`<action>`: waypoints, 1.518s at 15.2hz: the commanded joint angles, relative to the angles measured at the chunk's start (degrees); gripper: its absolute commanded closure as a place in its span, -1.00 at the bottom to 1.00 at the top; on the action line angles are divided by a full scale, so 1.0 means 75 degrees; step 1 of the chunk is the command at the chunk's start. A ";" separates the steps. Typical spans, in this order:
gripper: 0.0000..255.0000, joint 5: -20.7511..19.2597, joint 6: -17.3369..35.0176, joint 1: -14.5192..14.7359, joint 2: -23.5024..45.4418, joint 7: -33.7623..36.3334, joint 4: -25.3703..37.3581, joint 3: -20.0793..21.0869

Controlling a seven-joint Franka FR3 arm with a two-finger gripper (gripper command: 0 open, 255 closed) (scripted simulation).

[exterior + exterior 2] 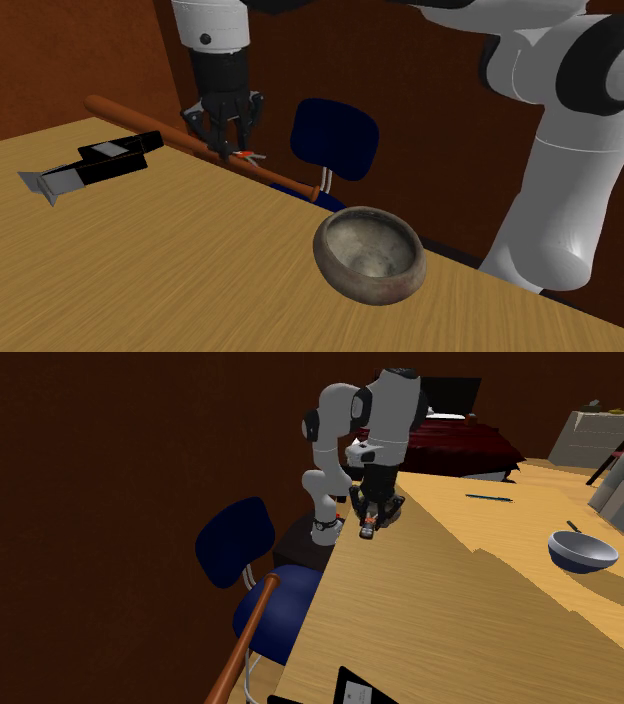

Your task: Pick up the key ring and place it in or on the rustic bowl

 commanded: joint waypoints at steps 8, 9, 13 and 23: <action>1.00 0.0791 -0.0193 -0.0280 -0.1290 -0.0119 -0.0830 0.0056; 1.00 0.1019 -0.0129 -0.0330 -0.1654 -0.0172 -0.1175 0.0028; 1.00 0.1834 -0.0030 -0.0321 -0.3018 -0.0372 -0.2359 -0.0174; 1.00 0.3188 -0.0533 0.0451 -0.5826 -0.0414 -0.4343 -0.0710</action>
